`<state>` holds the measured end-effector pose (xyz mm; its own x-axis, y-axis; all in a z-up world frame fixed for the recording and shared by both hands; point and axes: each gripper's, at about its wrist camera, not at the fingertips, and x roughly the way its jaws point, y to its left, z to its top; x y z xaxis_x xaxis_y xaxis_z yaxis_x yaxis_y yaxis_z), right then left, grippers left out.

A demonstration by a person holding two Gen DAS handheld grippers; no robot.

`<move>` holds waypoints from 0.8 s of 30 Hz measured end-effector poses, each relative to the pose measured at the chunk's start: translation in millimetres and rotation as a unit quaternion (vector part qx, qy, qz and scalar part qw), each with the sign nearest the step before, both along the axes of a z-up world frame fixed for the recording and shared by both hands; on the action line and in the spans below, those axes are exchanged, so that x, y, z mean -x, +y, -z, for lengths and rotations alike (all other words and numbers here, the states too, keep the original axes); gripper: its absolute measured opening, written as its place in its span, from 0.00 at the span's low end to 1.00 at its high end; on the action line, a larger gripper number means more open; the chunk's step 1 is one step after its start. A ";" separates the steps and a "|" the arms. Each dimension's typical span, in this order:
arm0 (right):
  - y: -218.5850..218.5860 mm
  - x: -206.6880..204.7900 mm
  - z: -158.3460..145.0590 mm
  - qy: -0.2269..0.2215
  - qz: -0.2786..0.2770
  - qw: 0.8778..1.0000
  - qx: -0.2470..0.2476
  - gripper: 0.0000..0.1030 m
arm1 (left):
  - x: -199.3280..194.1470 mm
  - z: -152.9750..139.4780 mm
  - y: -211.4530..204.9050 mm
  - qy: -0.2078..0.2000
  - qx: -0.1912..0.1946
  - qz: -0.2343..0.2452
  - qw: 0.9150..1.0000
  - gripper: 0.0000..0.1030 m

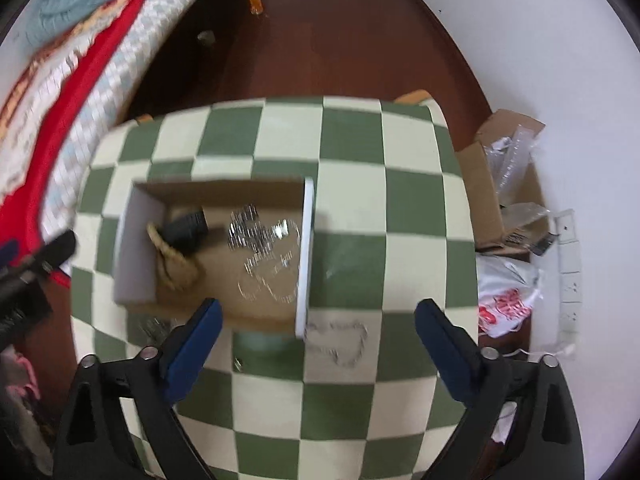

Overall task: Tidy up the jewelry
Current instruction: 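Carry both bracelets into the white box and open both tools, then move the left tool back over the silver flower necklace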

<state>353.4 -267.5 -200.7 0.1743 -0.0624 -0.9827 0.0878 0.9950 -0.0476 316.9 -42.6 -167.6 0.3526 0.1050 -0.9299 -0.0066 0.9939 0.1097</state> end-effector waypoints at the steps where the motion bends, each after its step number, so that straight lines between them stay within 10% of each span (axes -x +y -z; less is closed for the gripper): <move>1: 1.3 7.2 3.3 0.000 0.001 1.000 -0.001 0.97 | 7.0 1.6 1.9 -0.003 -0.004 0.000 1.000 1.00; 13: 15.8 64.8 -6.6 -0.037 0.013 0.999 -0.003 0.99 | 64.6 -0.6 6.7 -0.025 0.003 0.004 1.000 1.00; 24: 24.1 107.2 -61.8 -0.123 0.017 0.992 -0.016 1.00 | 115.5 -69.6 11.1 -0.119 0.002 0.004 0.993 1.00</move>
<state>246.2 -243.4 -138.9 0.4069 -0.0411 -0.9125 0.1262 0.9919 0.0116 201.4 -31.5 -98.1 0.5634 0.0973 -0.8204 -0.0246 0.9946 0.1011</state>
